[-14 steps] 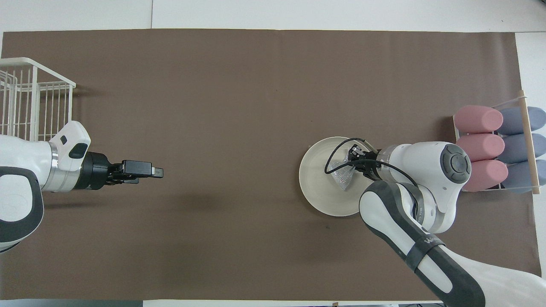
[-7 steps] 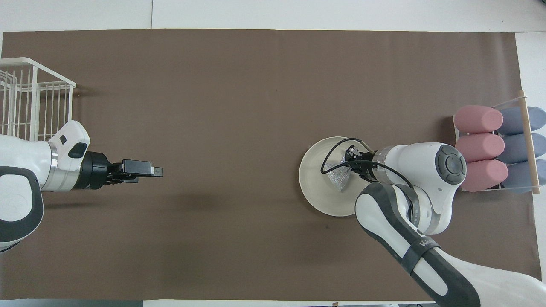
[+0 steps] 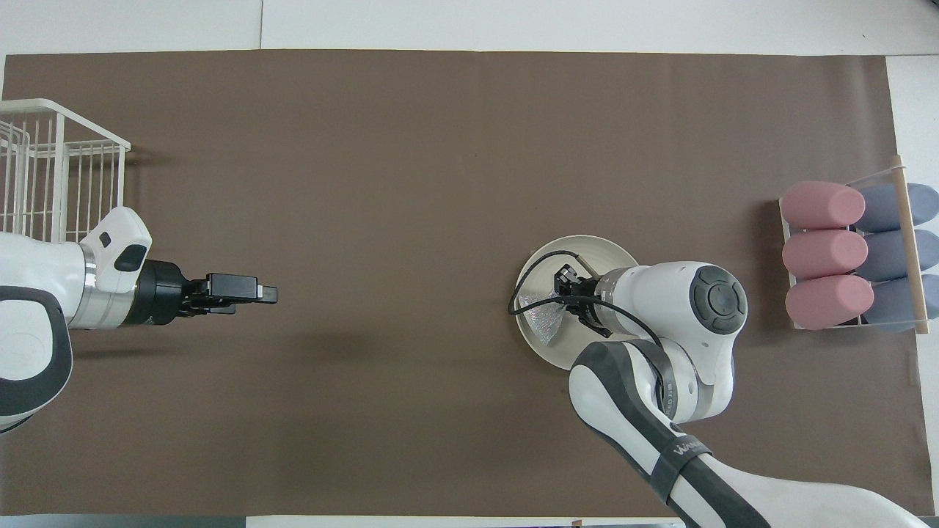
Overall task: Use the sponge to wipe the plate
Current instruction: 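Rub the scrubber around the plate surface with the right gripper, then lift the scrubber off the plate toward the left gripper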
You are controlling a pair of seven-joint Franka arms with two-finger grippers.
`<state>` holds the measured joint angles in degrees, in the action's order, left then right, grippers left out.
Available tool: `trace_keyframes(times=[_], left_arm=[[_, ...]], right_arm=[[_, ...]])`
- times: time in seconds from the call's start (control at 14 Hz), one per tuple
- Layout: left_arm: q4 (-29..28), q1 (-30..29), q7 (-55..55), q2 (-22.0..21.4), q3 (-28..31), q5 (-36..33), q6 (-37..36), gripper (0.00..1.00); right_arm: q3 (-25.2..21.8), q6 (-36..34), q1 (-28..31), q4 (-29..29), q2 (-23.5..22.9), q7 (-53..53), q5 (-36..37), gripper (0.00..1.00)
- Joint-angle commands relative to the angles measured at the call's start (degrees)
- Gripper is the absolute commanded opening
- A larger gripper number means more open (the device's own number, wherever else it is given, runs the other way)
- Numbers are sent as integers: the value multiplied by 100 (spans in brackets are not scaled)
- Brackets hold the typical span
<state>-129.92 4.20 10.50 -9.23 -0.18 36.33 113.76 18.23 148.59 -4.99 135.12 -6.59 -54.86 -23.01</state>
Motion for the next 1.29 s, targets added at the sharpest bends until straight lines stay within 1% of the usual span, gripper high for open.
trace_keyframes(times=[0.0, 0.21, 0.29, 0.36, 0.43, 0.57, 0.64, 0.72, 0.79, 1.0, 1.15, 1.22], left_arm=[[72, 10, -119, 44, 9, -135, 41, 100], [72, 2, -127, 44, 9, -126, 41, 100], [72, -7, -162, 44, 9, -126, 50, 100], [98, -33, -267, 61, 9, -47, 7, 100], [202, -60, -312, 105, 27, 197, -72, 100], [361, -147, -312, 106, 53, 1197, -571, 100], [431, -217, -303, 105, 53, 1454, -739, 100], [467, -262, -295, 105, 62, 1726, -950, 100], [467, -279, -251, 71, 79, 2199, -1161, 100], [450, -341, -59, 35, 71, 3097, -1496, 100], [397, -341, 136, -17, 71, 3537, -1732, 100], [388, -341, 267, -26, 71, 3670, -1899, 100]], right_arm=[[40, -608, 43, -335, 87, -689, 69, 0], [23, -2014, -54, -1231, 297, -1569, 104, 0], [14, -2392, -54, -1434, 429, -1772, 260, 0], [22, -2701, -72, -1575, 578, -2017, 575, 0], [57, -2982, -72, -1716, 797, -2315, 866, 0], [67, -3606, -229, -2040, 1158, -2782, 1009, 0], [67, -3966, -265, -2347, 1255, -3106, 1009, 0], [75, -4370, -283, -2707, 1248, -3466, 1061, 0], [119, -4696, -361, -3006, 1187, -3800, 1097, 0], [119, -4664, -966, -3071, 1177, -4697, 1412, 0], [119, -4411, -1038, -3141, 1098, -5208, 1404, 0], [128, -4226, -1230, -3184, 1063, -5445, 1422, 0]])
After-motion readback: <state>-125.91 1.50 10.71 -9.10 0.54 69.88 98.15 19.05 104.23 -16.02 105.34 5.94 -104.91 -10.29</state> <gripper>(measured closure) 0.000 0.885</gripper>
